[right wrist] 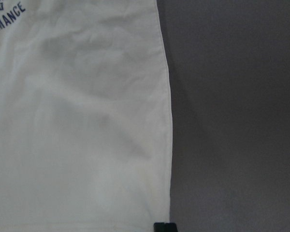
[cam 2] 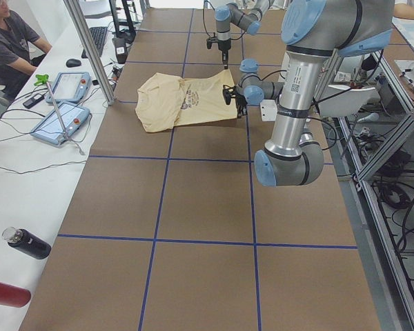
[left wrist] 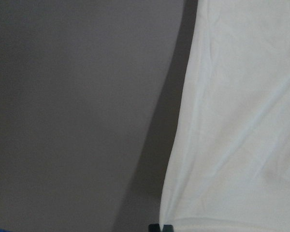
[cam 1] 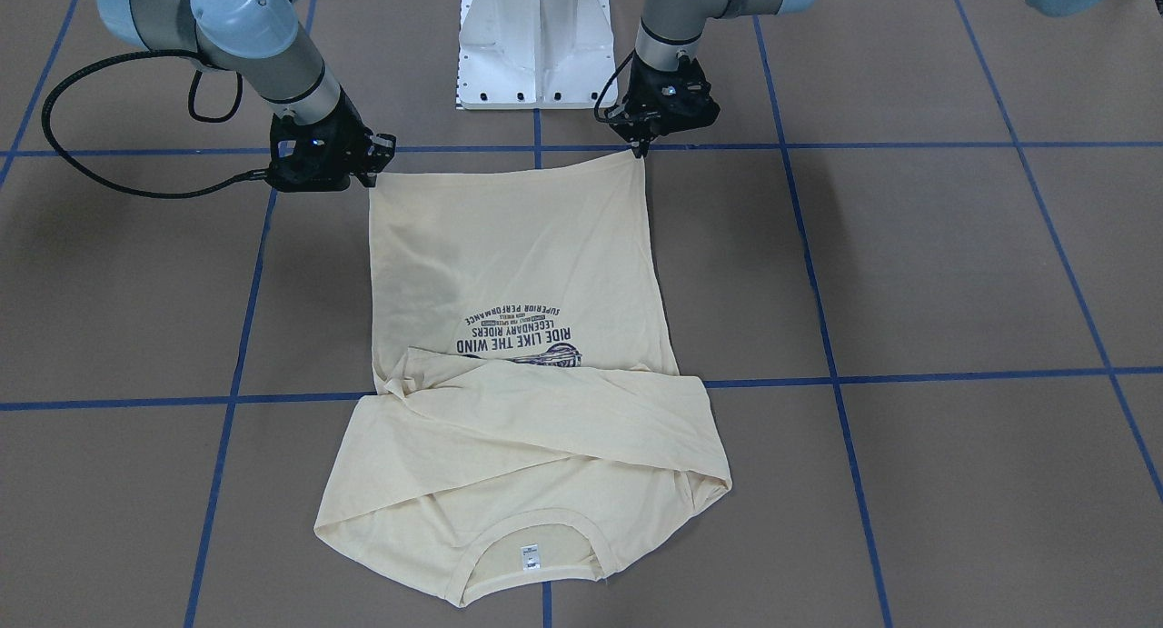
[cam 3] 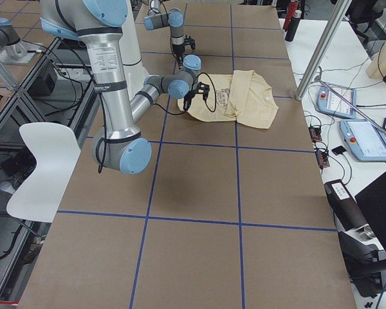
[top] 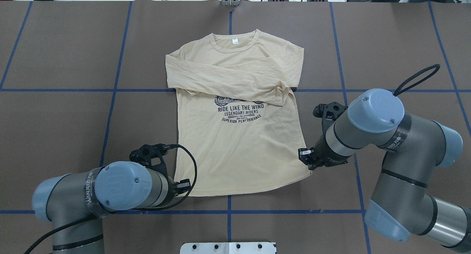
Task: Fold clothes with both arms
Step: 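Lift the hem with both grippers and carry it toward the collar, then lay the hem just below the collar with both grippers and release, then raise the right gripper off the collar and move it to the folded shirt's side edge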
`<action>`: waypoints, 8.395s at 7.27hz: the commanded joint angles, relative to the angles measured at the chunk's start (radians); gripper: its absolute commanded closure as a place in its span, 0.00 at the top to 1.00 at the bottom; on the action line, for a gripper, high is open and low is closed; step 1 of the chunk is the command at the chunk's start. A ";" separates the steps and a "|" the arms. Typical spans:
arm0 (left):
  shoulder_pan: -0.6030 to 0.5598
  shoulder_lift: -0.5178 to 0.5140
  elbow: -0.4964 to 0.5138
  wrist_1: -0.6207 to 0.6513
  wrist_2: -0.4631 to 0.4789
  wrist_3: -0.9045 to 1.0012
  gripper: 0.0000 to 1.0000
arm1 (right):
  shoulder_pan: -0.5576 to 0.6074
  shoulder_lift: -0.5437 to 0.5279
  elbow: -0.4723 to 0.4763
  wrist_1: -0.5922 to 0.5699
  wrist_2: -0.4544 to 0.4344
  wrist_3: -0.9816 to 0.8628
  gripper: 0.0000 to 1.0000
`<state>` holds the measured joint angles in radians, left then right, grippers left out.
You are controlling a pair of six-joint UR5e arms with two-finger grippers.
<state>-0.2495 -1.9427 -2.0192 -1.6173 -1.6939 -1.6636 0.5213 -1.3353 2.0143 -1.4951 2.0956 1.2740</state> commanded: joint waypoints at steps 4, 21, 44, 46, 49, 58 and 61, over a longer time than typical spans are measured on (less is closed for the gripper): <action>0.125 0.007 -0.125 0.011 -0.036 0.025 0.00 | -0.171 -0.139 0.152 -0.002 0.067 0.088 0.00; -0.434 -0.087 0.143 -0.251 -0.216 0.265 0.00 | 0.374 0.128 -0.110 0.009 0.190 -0.013 0.00; -0.525 -0.277 0.663 -0.613 -0.216 0.245 0.00 | 0.434 0.412 -0.709 0.262 0.184 -0.056 0.00; -0.522 -0.282 0.662 -0.612 -0.213 0.239 0.00 | 0.431 0.416 -0.709 0.262 0.185 -0.056 0.00; -0.521 -0.280 0.669 -0.612 -0.210 0.238 0.00 | 0.428 0.423 -0.709 0.262 0.184 -0.056 0.00; -0.507 -0.263 0.625 -0.612 -0.171 0.254 0.99 | 0.408 0.412 -0.709 0.263 0.161 -0.110 1.00; -0.508 -0.234 0.499 -0.509 -0.170 0.252 0.99 | 0.398 0.327 -0.533 0.263 0.169 -0.044 1.00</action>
<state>-0.7573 -2.1811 -1.4830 -2.1595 -1.8654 -1.4103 0.9301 -0.9561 1.3876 -1.2308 2.2644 1.1914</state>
